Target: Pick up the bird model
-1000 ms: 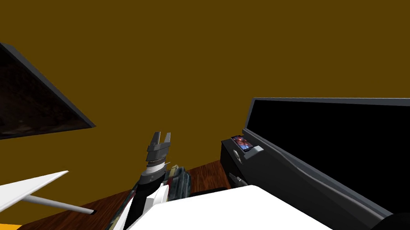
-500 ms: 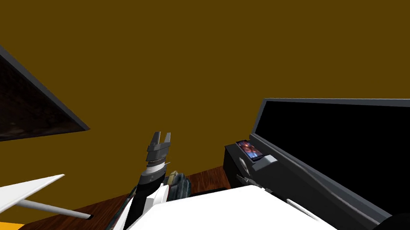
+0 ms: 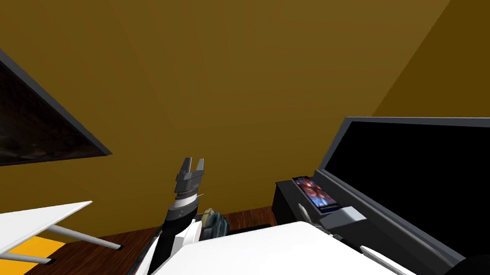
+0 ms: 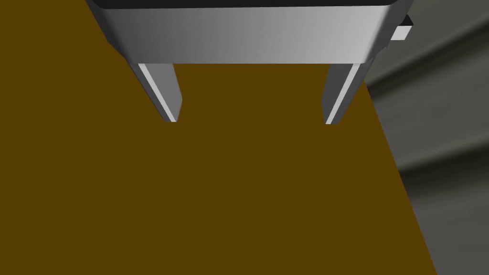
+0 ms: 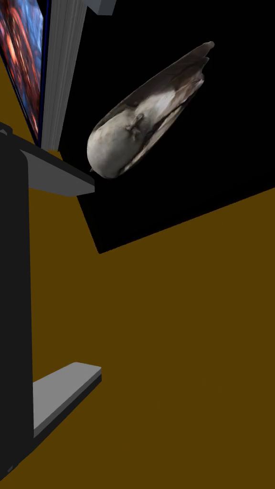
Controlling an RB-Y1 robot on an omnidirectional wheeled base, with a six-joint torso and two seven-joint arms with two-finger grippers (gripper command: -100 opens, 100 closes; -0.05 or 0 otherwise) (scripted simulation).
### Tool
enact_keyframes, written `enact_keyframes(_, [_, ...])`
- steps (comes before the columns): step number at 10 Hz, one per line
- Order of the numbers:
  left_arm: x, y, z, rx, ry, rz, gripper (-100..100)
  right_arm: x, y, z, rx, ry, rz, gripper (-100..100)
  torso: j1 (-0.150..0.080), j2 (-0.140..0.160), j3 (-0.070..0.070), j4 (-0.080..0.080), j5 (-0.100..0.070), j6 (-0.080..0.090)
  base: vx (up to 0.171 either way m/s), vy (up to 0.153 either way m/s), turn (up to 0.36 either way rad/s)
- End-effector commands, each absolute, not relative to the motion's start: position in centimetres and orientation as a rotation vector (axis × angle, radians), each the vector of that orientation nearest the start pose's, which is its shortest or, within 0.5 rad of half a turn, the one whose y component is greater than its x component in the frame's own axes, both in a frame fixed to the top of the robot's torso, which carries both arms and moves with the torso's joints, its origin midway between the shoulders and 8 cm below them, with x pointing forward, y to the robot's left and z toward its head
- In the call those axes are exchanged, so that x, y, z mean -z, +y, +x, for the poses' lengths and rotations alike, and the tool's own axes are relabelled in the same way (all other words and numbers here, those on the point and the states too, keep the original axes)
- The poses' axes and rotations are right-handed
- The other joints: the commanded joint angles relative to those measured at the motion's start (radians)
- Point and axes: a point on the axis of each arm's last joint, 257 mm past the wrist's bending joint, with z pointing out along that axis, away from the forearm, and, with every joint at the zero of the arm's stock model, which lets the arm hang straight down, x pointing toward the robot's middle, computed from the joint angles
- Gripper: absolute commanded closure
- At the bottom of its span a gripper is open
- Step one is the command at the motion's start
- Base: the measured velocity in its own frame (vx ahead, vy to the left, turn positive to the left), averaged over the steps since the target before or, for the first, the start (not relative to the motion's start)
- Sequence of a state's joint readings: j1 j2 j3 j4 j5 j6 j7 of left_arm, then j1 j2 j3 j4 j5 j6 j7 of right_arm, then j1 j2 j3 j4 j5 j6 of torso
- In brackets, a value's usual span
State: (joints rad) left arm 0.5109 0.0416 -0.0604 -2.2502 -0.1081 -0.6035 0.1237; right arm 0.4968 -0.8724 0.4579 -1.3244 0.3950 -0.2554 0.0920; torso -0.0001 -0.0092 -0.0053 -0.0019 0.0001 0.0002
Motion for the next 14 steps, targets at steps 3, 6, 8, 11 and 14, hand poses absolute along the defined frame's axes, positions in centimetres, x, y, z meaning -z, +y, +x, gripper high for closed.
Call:
enact_keyframes(3, [-2.4, 23.9, 33.6, 1.431, 0.647, -0.561, 0, 52.6, -44.1, 14.9, -0.2, 2.567, 0.162, -100, 0.001, 0.001, 0.001, 0.0, 0.0, 0.0, 0.125, -0.016, 0.085])
enact_keyframes(6, [-2.4, 23.9, 33.6, 1.431, 0.647, -0.561, 0, 53.4, -46.3, 12.4, -0.119, 2.623, 0.143, -100, 0.0, 0.003, 0.002, 0.001, 0.0, 0.0, 0.093, -0.022, 0.104])
enact_keyframes(8, [-2.4, 23.9, 33.6, 1.431, 0.647, -0.561, 0, 54.0, -48.2, 9.8, -0.047, 2.674, 0.132, -100, 0.001, 0.006, 0.003, 0.001, 0.0, 0.0, 0.06, -0.022, 0.086])
enact_keyframes(11, [-2.4, 23.9, 33.6, 1.431, 0.647, -0.561, 0, 54.8, -50.1, 6.1, 0.036, 2.742, 0.133, -100, 0.001, 0.003, 0.002, 0.001, 0.0, 0.0, 0.099, -0.018, 0.082])
enact_keyframes(14, [-2.4, 23.9, 33.6, 1.431, 0.647, -0.561, 0, 55.6, -50.6, 2.8, 0.081, 2.799, 0.151, -100, 0.002, 0.005, 0.003, 0.001, 0.0, 0.001, 0.066, -0.011, 0.062])
